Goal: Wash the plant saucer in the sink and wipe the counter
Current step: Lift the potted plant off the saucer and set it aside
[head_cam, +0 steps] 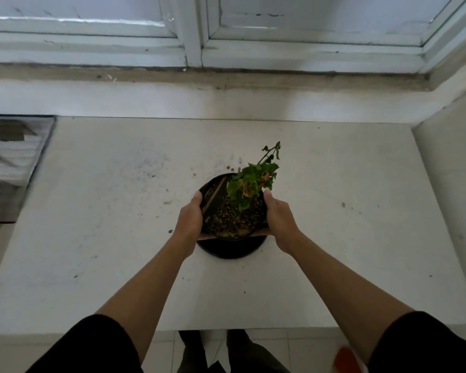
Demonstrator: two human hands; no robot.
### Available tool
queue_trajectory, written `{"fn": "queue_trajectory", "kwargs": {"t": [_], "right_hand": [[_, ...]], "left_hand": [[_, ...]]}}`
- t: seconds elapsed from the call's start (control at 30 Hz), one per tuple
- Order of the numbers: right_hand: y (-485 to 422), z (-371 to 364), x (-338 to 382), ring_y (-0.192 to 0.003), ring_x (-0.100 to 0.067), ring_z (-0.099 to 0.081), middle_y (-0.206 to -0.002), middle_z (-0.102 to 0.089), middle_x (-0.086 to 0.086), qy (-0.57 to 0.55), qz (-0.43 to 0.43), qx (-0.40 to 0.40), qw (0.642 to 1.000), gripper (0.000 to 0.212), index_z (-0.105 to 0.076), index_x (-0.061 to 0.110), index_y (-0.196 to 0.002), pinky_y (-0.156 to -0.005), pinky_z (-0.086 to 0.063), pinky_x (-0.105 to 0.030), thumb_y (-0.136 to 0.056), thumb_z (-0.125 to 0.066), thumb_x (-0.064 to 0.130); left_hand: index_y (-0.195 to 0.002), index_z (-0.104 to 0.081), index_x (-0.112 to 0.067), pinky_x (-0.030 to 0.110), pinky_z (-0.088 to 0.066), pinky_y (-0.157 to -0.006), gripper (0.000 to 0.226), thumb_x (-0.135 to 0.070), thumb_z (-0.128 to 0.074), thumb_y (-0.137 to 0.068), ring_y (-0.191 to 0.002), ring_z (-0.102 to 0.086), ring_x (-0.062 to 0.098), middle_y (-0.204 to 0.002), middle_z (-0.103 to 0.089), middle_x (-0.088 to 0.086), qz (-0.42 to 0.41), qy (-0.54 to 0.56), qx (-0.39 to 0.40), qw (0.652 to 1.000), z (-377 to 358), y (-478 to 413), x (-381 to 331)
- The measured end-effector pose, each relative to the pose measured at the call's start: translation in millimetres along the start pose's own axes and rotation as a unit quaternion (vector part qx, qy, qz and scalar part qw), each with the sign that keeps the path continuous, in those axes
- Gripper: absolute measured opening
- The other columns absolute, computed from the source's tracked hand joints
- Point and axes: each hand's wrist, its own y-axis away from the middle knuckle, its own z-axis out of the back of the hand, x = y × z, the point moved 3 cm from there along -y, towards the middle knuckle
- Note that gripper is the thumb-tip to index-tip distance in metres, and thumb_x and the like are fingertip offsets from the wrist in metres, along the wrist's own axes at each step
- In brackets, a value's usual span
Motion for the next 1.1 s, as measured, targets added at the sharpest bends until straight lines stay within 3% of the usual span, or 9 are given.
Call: {"fn": "queue_trajectory", "kwargs": {"t": [0.27, 0.43, 0.8, 1.0, 1.1], "right_hand": [[13.4, -7.7, 30.6, -0.101, -0.027, -0.064, -0.12, -0.065, -0.008, 0.031, 0.064, 0.016, 0.997, 0.056, -0.067, 0.007, -0.117, -0.061, -0.063, -0.049, -0.105, -0.037, 0.053], [23.2, -39.3, 58.6, -0.097, -0.036, -0.07, -0.118, -0.067, -0.012, 0.074, 0.121, 0.075, 0.987, 0.055, -0.066, 0.006, -0.118, -0.057, -0.062, -0.044, -0.105, -0.039, 0.052], [29.0, -177.4, 105.5, -0.081, -0.033, -0.074, -0.106, -0.072, -0.014, 0.098, 0.158, 0.173, 0.967, 0.043, -0.071, 0.008, -0.109, -0.059, -0.062, -0.047, -0.107, -0.042, 0.039], [2.5, -260.6, 108.5, -0.079, -0.028, -0.075, -0.107, -0.072, -0.012, 0.104, 0.147, 0.16, 0.971, 0.039, -0.07, 0.006, -0.111, -0.059, -0.062, -0.049, -0.105, -0.049, 0.038], [-16.5, -289.9, 106.4, -0.081, -0.028, -0.075, -0.108, -0.072, -0.012, 0.107, 0.143, 0.148, 0.973, 0.04, -0.071, 0.006, -0.111, -0.059, -0.062, -0.05, -0.105, -0.049, 0.038]], "left_hand": [[-0.115, -0.065, -0.02, 0.035, -0.062, -0.054, 0.037, -0.044, -0.037, -0.11, -0.095, -0.062, 0.017, -0.105, -0.065, -0.002, -0.059, -0.014, -0.027, 0.998, 12.9, 29.6, -30.3], [-0.105, -0.069, -0.019, 0.036, -0.061, -0.053, 0.038, -0.039, -0.038, -0.109, -0.103, -0.065, 0.025, -0.108, -0.069, 0.004, -0.094, 0.002, -0.062, 0.994, 44.5, 47.4, -49.2], [-0.103, -0.075, -0.008, 0.039, -0.063, -0.058, 0.039, -0.033, -0.046, -0.106, -0.08, -0.068, 0.022, -0.091, -0.072, 0.008, -0.141, 0.039, -0.119, 0.982, 178.2, 45.0, -93.2], [-0.11, -0.075, -0.011, 0.041, -0.064, -0.06, 0.038, -0.034, -0.045, -0.107, -0.094, -0.069, 0.023, -0.102, -0.073, 0.008, -0.14, 0.025, -0.123, 0.982, 251.2, 0.0, -112.0], [-0.107, -0.075, -0.009, 0.039, -0.063, -0.058, 0.038, -0.032, -0.045, -0.105, -0.092, -0.068, 0.023, -0.101, -0.072, 0.009, -0.128, 0.014, -0.11, 0.986, 276.4, -27.0, -118.3]]}}
